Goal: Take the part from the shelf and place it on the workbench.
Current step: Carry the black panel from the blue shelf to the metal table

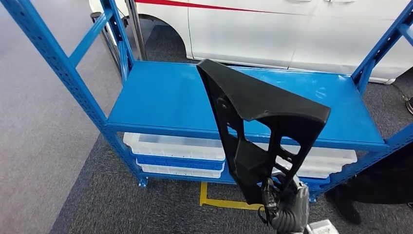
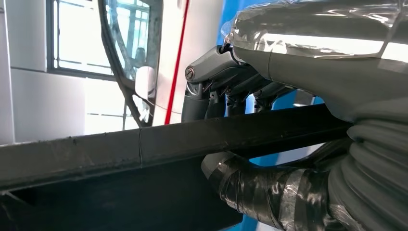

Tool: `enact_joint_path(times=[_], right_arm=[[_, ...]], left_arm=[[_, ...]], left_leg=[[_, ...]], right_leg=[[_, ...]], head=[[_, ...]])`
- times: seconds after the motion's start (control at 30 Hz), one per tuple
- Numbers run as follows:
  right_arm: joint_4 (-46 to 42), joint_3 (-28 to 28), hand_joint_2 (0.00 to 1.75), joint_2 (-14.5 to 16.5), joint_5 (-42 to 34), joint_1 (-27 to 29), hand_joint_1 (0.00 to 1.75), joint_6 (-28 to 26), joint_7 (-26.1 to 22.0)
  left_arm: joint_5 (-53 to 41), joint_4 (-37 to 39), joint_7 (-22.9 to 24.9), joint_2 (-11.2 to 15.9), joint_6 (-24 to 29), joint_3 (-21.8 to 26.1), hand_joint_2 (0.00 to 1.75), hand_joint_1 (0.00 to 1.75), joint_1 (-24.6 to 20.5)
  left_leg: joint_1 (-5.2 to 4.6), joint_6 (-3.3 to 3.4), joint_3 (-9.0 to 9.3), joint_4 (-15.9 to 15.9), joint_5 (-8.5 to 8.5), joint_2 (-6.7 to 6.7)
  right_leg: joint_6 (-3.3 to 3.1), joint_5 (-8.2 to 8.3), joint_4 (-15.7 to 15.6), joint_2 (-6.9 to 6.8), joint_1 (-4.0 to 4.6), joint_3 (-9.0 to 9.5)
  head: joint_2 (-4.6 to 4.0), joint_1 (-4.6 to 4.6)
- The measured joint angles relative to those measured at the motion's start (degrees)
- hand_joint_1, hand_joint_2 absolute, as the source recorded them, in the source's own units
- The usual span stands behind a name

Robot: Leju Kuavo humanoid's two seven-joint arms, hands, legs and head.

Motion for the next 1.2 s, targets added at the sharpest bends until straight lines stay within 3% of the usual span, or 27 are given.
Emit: enact_joint_path(times=[0.07,0.1,0.13,0.2,0.27,0.3,0.37,0.43,0.5,0.57,0.6,0.63,0.7,0.73,0.8,0.87,0.93,0.97,1.03,1.07,1.1,1.13,1.17,1.2], right_arm=[[0.01,-0.26,1.75,0.0,0.31,0.48,1.75,0.87,-0.65],[0.02,-0.35,1.75,0.0,0.58,0.72,1.75,1.34,-1.05],[0.03,-0.41,1.75,0.0,0.95,0.95,1.75,1.68,-1.39],[0.03,-0.43,1.75,0.0,1.74,1.31,1.75,2.0,-1.82],[0.04,-0.43,1.75,0.01,2.29,1.49,1.75,2.13,-2.02],[0.04,-0.43,1.75,0.01,2.42,1.59,1.75,2.18,-2.09],[0.03,-0.43,1.75,0.02,2.51,1.76,1.75,2.24,-2.16],[0.03,-0.44,1.75,0.06,2.47,1.86,1.75,2.29,-2.17],[0.03,-0.46,1.75,0.27,1.74,1.97,1.75,2.66,-2.16],[0.03,-0.56,1.75,0.58,-0.66,2.27,1.75,3.76,-2.19],[0.03,-0.68,1.75,0.77,-2.37,2.52,1.75,4.56,-2.28],[0.03,-0.85,1.75,0.98,-3.91,2.81,1.75,5.29,-2.47],[0.03,-1.37,1.75,1.47,-6.36,3.53,1.75,6.54,-3.17],[0.03,-1.71,1.75,1.74,-7.15,3.95,1.75,7.0,-3.62],[0.01,-2.47,1.75,2.35,-8.25,4.76,1.75,7.73,-4.37],[-0.05,-3.19,1.75,2.86,-8.69,5.41,1.75,8.08,-4.74],[-0.12,-3.75,1.75,3.08,-8.87,6.0,1.75,8.24,-4.86],[-0.15,-3.96,1.75,3.11,-8.93,6.24,1.75,8.29,-4.88],[-0.19,-4.24,1.75,3.19,-9.02,6.52,1.75,8.44,-4.98],[-0.2,-4.42,1.75,3.26,-9.04,6.63,1.75,8.66,-5.12],[-0.18,-4.69,1.75,3.35,-9.07,6.88,1.75,9.04,-5.45],[-0.12,-5.12,1.75,3.5,-9.08,7.29,1.75,9.7,-5.96],[-0.01,-5.77,1.75,3.73,-9.08,7.88,1.75,10.64,-6.62],[0.13,-6.57,1.75,4.09,-9.16,8.58,1.75,11.86,-7.37]], left_arm=[[-0.21,0.0,0.05,0.01,0.01,0.01,0.0,0.0,0.05],[-0.28,0.0,0.07,0.01,0.01,0.01,0.0,0.0,0.08],[-0.33,0.0,0.08,0.01,-0.01,0.01,0.0,0.0,0.09],[-0.33,0.0,0.08,-0.03,-0.05,0.04,0.0,0.0,0.1],[-0.29,-0.01,0.08,-0.06,-0.08,0.09,0.0,0.0,0.1],[-0.27,-0.01,0.07,-0.06,-0.08,0.1,0.0,0.0,0.09],[-0.25,-0.01,0.04,-0.05,-0.08,0.12,0.0,0.0,0.1],[-0.23,-0.02,0.04,-0.05,-0.08,0.15,0.0,0.0,0.19],[-0.15,-0.01,0.05,-0.05,-0.08,0.19,0.0,0.0,0.31],[-0.09,0.0,0.05,-0.05,-0.08,0.25,0.0,0.0,0.31],[-0.09,-0.01,0.06,-0.04,-0.08,0.32,0.0,0.0,0.3],[-0.08,-0.01,0.06,-0.04,-0.08,0.41,0.0,0.0,0.3],[-0.02,-0.01,0.08,-0.04,-0.08,0.62,0.0,0.0,0.31],[0.03,-0.01,0.08,-0.04,-0.07,0.74,0.0,0.0,0.32],[0.1,-0.04,0.06,-0.03,-0.03,0.99,0.0,0.0,0.33],[0.13,-0.07,0.02,-0.04,0.01,1.2,0.0,0.0,0.36],[0.14,-0.06,0.01,-0.24,0.01,1.29,0.0,0.0,0.39],[0.14,-0.06,0.02,-0.35,0.01,1.31,0.0,0.0,0.38],[0.19,-0.08,0.01,-0.47,0.03,1.35,0.0,0.0,0.47],[0.29,-0.09,0.01,-0.47,0.06,1.4,0.0,0.0,0.59],[0.44,-0.09,0.01,-0.48,0.09,1.49,0.0,0.0,0.69],[0.63,-0.09,0.04,-0.49,0.11,1.62,0.0,0.0,0.74],[0.9,-0.09,0.09,-0.52,0.13,1.82,0.0,0.0,0.75],[1.12,-0.09,0.16,-0.6,0.16,2.08,0.0,0.0,0.75]], left_leg=[[0.01,0.22,-1.64,0.15,1.24,0.1],[0.03,0.14,-2.53,0.32,1.85,0.13],[0.08,0.01,-3.4,0.55,2.39,0.15],[0.28,-0.44,-5.18,1.24,3.25,0.14],[0.37,-1.12,-6.43,2.03,3.84,0.07],[0.34,-1.53,-6.7,2.24,4.16,0.02],[0.26,-2.42,-6.89,2.18,5.0,-0.05],[0.45,-3.13,-7.34,2.49,4.75,-0.13],[0.61,-3.36,-8.65,5.9,0.41,-0.22],[0.51,-3.3,-10.1,12.24,-5.37,-0.24],[0.41,-3.23,-10.37,15.22,-6.81,-0.24],[0.29,-3.09,-10.1,17.15,-6.9,-0.26],[0.01,-2.47,-7.18,16.11,-4.11,-0.53],[-0.16,-1.96,-4.49,13.01,-2.72,-1.19],[-0.5,-1.01,1.25,4.78,-2.69,-3.47],[-0.8,-0.66,3.72,0.2,-3.81,-4.51],[-0.66,-0.49,3.29,-0.39,-3.02,-3.22],[-0.52,-0.24,2.91,-0.5,-2.46,-2.45],[-0.32,0.29,1.93,-0.66,-1.58,-0.79],[-0.33,0.48,1.39,-0.64,-1.21,-0.02],[-0.33,0.52,0.87,-0.59,-0.87,0.86],[-0.32,0.43,0.34,-0.5,-0.53,1.66],[-0.3,0.29,-0.15,-0.36,-0.26,2.41],[-0.28,0.14,-0.59,-0.18,-0.06,3.1]], right_leg=[[0.62,-5.32,6.57,0.01,-0.4,-1.37],[0.92,-6.26,9.31,0.01,-0.66,-1.51],[1.17,-5.84,10.5,0.0,-0.91,-0.94],[1.54,-2.76,6.94,-0.02,-1.43,3.11],[1.57,-2.19,-0.79,0.07,-1.55,8.61],[1.34,-2.63,-3.53,0.16,-1.44,10.29],[0.48,-3.03,-5.26,0.31,-0.98,10.97],[-0.7,-2.08,-5.4,0.17,-1.04,10.05],[-1.85,-0.73,-5.64,0.07,-1.1,8.68],[-2.33,0.53,-5.53,0.24,-0.74,7.06],[-2.39,1.16,-5.41,0.41,-0.53,6.15],[-2.42,1.78,-5.25,0.63,-0.34,5.19],[-2.37,3.02,-4.85,1.37,0.05,3.2],[-2.29,3.63,-4.64,1.84,0.18,2.34],[-1.95,4.77,-4.24,2.8,0.45,1.0],[-1.34,6.06,-4.3,3.86,0.39,0.32],[-0.67,6.98,-4.54,4.66,0.31,-0.12],[-0.36,6.19,-3.98,4.21,0.27,-0.51],[0.24,1.65,0.14,2.15,-0.04,-1.91],[0.64,-0.99,3.62,1.24,-0.29,-2.82],[1.02,-2.64,7.26,0.73,-0.58,-3.58],[1.4,-2.97,10.07,0.45,-0.89,-3.87],[1.7,-2.09,11.24,0.21,-1.17,-3.35],[1.91,-0.58,10.32,-0.13,-1.42,-1.78]], head=[[-0.01,0.02],[-0.01,0.02],[-0.01,0.01],[-0.01,0.01],[-0.01,0.01],[-0.02,-0.01],[-0.01,-0.01],[-0.01,0.01],[-0.01,0.01],[-0.02,-0.01],[-0.01,-0.01],[-0.01,-0.01],[-0.01,-0.01],[-0.01,-0.01],[-0.01,0.01],[-0.01,0.01],[0.0,0.01],[-0.01,0.05],[-0.01,0.12],[-0.01,0.16],[-0.01,0.15],[-0.01,0.15],[-0.01,0.15],[0.0,0.15]])
